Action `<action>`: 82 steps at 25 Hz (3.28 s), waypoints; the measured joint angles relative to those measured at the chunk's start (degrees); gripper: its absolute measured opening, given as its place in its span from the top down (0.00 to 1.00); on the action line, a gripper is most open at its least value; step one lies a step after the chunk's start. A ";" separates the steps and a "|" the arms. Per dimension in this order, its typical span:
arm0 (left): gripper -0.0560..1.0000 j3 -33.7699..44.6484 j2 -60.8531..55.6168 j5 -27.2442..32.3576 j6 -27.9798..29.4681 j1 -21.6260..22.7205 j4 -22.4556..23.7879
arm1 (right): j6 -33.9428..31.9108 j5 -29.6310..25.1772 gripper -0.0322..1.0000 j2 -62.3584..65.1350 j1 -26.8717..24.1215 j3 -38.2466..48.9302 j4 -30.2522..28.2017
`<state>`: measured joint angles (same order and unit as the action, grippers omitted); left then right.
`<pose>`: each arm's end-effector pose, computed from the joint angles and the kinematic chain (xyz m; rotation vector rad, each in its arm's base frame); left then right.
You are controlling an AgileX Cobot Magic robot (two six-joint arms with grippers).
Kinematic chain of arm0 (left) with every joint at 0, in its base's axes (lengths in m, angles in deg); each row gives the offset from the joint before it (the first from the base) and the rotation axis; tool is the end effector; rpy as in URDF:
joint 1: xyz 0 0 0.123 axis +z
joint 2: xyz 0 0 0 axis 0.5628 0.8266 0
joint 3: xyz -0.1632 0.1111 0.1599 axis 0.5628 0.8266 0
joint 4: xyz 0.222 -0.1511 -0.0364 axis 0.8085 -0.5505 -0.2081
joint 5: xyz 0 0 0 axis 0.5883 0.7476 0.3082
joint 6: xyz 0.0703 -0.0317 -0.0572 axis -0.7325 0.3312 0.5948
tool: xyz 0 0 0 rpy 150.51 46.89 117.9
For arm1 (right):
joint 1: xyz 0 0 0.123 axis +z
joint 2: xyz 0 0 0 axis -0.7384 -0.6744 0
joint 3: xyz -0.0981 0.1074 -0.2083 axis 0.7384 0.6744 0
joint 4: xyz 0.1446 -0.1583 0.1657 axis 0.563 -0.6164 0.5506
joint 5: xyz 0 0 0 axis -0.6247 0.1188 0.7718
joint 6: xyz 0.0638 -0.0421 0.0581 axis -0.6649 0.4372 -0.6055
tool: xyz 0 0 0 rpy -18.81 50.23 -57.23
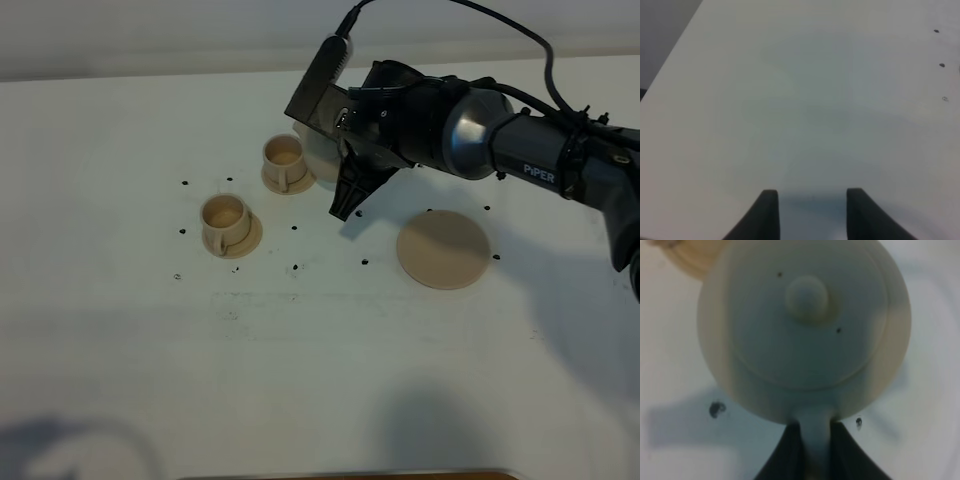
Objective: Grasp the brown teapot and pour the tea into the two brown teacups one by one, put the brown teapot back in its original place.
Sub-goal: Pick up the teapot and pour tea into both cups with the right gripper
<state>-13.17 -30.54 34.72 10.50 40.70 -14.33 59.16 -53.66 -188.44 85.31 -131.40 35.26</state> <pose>0.0507 0.0117 0.2730 -0.2684 2.0596 0.0651 0.3961 0.2634 0.1399 -1.2012 2.2652 -0.3820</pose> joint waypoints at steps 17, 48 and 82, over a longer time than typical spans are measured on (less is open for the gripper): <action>0.66 0.00 0.00 0.00 0.00 0.00 0.00 | 2.08 -2.58 0.86 -1.75 1.27 -1.39 -6.98; 0.66 0.00 0.00 0.00 0.00 0.00 0.00 | 3.89 -2.03 0.86 -1.76 3.00 -1.39 -19.37; 0.65 0.00 0.00 0.00 0.00 0.00 0.00 | 6.49 -4.40 0.86 -4.85 3.64 -2.77 -26.61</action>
<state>-13.17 -30.54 34.72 10.50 40.70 -14.33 65.65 -58.07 -193.29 88.96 -134.17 8.66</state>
